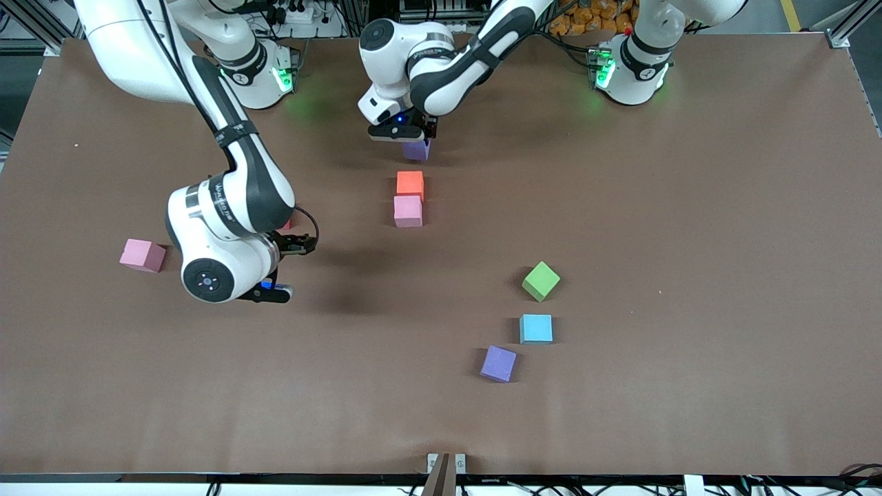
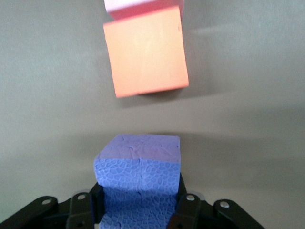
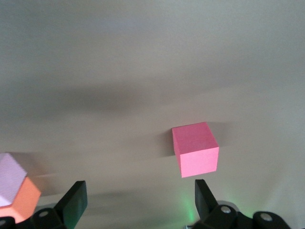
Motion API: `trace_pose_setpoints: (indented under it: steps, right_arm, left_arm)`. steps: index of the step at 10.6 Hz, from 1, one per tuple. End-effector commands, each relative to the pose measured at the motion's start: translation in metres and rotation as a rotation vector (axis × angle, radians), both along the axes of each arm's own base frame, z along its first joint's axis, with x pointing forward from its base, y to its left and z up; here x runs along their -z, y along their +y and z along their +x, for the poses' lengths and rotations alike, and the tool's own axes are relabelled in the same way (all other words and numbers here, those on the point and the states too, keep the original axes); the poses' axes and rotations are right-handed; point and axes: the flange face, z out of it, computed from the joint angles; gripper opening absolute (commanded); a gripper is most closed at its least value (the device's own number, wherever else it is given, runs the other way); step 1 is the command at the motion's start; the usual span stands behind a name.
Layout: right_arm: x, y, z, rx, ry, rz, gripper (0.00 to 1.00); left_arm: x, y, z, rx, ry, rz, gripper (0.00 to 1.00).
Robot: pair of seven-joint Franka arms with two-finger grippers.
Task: Arrange blocks into number 1
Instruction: 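Place the purple cube beyond the orange cube while the right gripper reaches red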
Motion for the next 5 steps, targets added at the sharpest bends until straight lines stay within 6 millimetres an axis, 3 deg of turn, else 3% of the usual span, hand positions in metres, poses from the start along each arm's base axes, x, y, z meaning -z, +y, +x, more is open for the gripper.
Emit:
trace_pose_setpoints:
  steps: [1,5]
  right_arm:
    - [0.006,-0.022,-0.038,-0.025,-0.056,-0.017,1.00]
    - [0.029,-0.057,-0.065,-0.003,-0.077,-0.018,1.00]
  left_arm:
    - [0.000,-0.012,0.020,-0.032,0.038,-0.020,0.00]
    - [0.014,-0.013,0.022,-0.029,0.050,-0.011,0.00]
